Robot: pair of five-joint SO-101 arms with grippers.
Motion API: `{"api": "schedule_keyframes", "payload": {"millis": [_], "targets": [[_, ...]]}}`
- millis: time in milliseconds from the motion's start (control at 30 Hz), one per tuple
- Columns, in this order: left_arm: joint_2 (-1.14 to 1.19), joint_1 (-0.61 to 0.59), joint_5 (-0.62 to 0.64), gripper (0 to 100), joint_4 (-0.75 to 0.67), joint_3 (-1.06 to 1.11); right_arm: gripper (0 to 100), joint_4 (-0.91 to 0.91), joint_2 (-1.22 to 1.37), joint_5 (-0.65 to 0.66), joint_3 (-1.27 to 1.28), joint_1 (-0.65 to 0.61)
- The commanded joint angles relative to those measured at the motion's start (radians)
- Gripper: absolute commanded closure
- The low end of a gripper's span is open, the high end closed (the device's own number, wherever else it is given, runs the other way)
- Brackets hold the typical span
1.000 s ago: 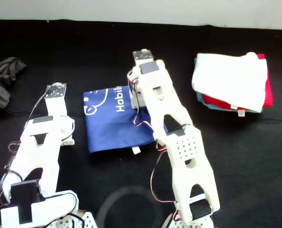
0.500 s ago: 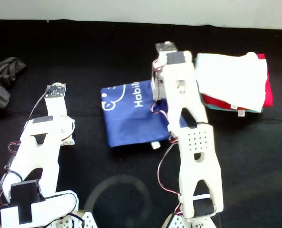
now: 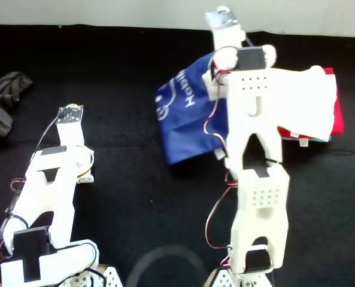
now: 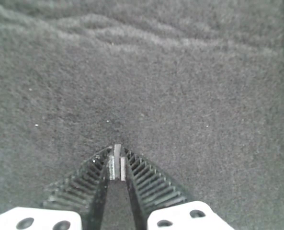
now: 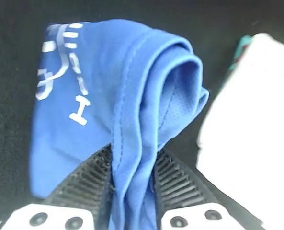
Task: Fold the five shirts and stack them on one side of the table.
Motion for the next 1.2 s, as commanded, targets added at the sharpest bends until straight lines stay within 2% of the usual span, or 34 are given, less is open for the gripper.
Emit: {"api": "schedule_keyframes", "payload": {"millis": [0, 200, 367, 700, 967, 1167], "targets": [[-0.01, -0.002, -0.003, 99, -0.029, 0.002, 99.3, 0.005, -0.128, 0.032, -0.061, 0.044], [-0.01, -0.001, -0.003, 99, -0.029, 0.002, 99.3, 0.005, -0.206, 0.089, -0.061, 0.11], [-0.01, -0.001, -0.003, 99, -0.029, 0.002, 99.3, 0.004, -0.257, 0.152, -0.062, 0.116], [-0.01, -0.001, -0.003, 99, -0.029, 0.002, 99.3, -0.081, -0.41, 0.157, -0.053, 0.173], [-0.01, -0.001, -0.003, 99, -0.029, 0.002, 99.3, -0.145, -0.363, 0.158, 0.027, 0.32], [-0.01, -0.001, -0.003, 99, -0.029, 0.002, 99.3, -0.159, -0.226, 0.158, 0.094, 0.361]]}}
